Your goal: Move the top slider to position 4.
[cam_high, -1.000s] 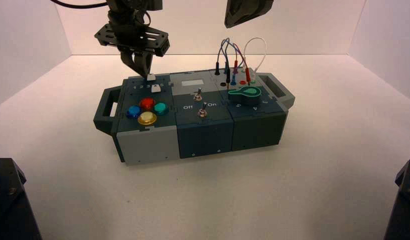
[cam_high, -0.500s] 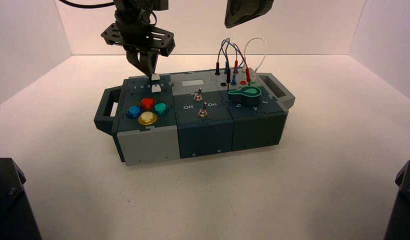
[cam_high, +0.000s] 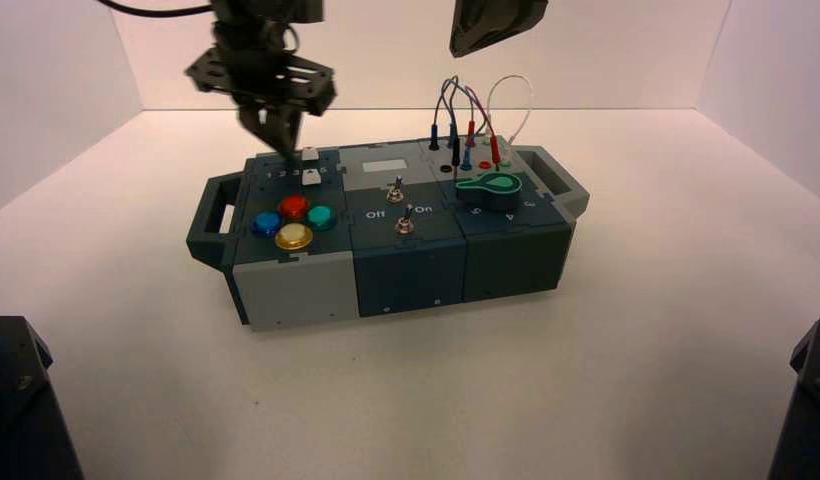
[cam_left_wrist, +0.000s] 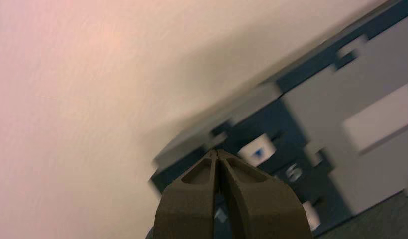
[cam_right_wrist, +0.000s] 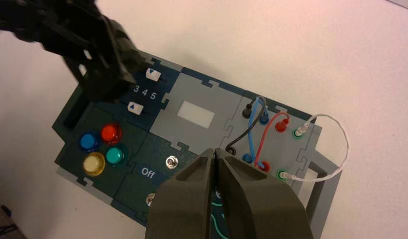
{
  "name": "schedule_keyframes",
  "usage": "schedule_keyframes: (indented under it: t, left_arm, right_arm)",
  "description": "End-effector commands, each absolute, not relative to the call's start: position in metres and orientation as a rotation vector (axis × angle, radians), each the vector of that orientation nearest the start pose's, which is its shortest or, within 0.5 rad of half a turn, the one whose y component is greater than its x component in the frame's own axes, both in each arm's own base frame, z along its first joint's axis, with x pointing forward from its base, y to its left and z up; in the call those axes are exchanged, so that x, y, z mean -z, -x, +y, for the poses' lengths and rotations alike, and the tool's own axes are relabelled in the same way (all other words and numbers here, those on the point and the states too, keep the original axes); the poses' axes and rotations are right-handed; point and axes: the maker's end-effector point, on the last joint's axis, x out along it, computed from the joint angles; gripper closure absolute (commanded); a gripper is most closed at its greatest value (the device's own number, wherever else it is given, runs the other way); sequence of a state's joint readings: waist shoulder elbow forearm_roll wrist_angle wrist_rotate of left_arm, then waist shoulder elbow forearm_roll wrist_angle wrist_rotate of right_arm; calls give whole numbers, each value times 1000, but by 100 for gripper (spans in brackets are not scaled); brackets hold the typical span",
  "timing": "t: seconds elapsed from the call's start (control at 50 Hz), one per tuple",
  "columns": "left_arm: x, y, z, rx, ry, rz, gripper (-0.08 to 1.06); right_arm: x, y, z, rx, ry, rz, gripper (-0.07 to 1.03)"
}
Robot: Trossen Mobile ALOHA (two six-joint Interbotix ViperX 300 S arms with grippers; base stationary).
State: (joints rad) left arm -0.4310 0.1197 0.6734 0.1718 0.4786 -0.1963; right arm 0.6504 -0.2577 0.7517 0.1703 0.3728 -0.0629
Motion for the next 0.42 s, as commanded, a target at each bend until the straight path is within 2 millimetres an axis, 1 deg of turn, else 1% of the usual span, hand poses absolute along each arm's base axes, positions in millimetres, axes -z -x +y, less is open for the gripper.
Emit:
schedule_keyframes:
  t: [0.02, 0.26, 0.42]
  left_arm:
    - [-63, -336, -136, 280, -265, 1164, 101]
    - [-73, -322, -131, 277, -250, 1149, 101]
    - [-78, -322, -130, 278, -247, 1136, 101]
  right_arm:
    - [-178, -286, 234, -640, 154, 813, 99]
    - [-182, -286, 234, -641, 148, 803, 98]
    - [-182, -285, 234, -641, 150, 806, 98]
